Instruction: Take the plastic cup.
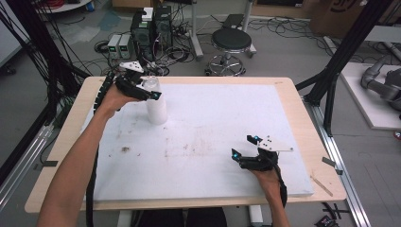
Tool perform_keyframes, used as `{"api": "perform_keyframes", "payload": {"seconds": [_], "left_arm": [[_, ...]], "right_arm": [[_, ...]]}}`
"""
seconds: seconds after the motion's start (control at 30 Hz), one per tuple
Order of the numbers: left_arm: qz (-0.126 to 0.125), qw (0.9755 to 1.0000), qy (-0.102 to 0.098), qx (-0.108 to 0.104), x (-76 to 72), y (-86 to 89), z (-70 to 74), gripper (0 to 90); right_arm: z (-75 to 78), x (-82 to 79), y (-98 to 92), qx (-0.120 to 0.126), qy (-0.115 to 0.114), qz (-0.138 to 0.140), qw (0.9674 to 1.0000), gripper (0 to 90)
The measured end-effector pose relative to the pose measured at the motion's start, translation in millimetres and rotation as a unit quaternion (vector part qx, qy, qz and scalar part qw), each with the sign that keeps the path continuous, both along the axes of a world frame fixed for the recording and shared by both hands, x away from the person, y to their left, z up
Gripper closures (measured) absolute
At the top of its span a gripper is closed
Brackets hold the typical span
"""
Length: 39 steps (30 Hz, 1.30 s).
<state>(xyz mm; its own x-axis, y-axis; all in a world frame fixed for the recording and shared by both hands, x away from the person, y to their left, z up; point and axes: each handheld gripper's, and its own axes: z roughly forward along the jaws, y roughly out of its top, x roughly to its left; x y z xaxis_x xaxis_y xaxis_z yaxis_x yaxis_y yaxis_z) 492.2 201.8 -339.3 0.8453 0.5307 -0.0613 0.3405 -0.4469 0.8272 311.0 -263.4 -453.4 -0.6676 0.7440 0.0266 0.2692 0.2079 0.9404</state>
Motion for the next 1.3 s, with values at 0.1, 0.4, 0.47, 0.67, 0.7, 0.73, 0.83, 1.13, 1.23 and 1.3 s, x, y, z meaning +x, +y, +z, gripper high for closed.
{"api": "perform_keyframes", "payload": {"seconds": [0.1,0.4,0.47,0.67,0.7,0.73,0.83,1.13,1.23,1.3], "left_arm": [[0.002,0.9999,-0.007,-0.007,-1.5,-0.3,13.0,33.2],[0.008,0.9994,-0.034,0.004,-9.2,0.7,67.8,33.8],[0.011,0.9991,-0.042,0.002,-11.5,1.8,78.4,33.8],[0.016,0.9984,-0.055,0.001,-18.4,4.7,104.6,34.4],[0.015,0.9983,-0.056,0.002,-19.2,4.8,106.3,34.4],[0.017,0.9983,-0.056,0.000,-20.1,4.5,107.0,34.4],[0.014,0.9983,-0.057,0.006,-22.0,4.8,108.1,34.3],[-0.013,0.9982,-0.056,-0.016,-41.8,4.0,101.1,34.2],[-0.024,0.9977,-0.063,-0.014,-54.2,4.8,96.6,34.1],[-0.031,0.9970,-0.065,-0.028,-62.2,4.6,93.9,34.2]], "right_arm": [[0.0,-0.1,0.1,0.000,0.000,0.000,1.0000,14.4],[0.0,0.0,0.2,-0.001,-0.001,0.000,1.0000,14.4],[0.0,0.0,0.1,-0.001,-0.001,0.000,1.0000,14.4],[0.0,-0.2,0.1,0.001,0.000,-0.001,1.0000,14.4],[-0.1,-0.1,0.0,0.002,0.000,0.000,1.0000,14.4],[-0.1,-0.1,0.0,0.002,-0.001,-0.001,1.0000,14.4],[0.0,-0.2,0.3,0.002,0.001,0.000,1.0000,14.4],[-0.1,0.4,-0.1,0.001,0.001,0.000,1.0000,14.4],[0.0,0.4,-0.1,0.001,0.002,0.000,1.0000,14.4],[-0.1,0.4,-0.2,0.002,0.001,0.001,1.0000,14.4]]}}
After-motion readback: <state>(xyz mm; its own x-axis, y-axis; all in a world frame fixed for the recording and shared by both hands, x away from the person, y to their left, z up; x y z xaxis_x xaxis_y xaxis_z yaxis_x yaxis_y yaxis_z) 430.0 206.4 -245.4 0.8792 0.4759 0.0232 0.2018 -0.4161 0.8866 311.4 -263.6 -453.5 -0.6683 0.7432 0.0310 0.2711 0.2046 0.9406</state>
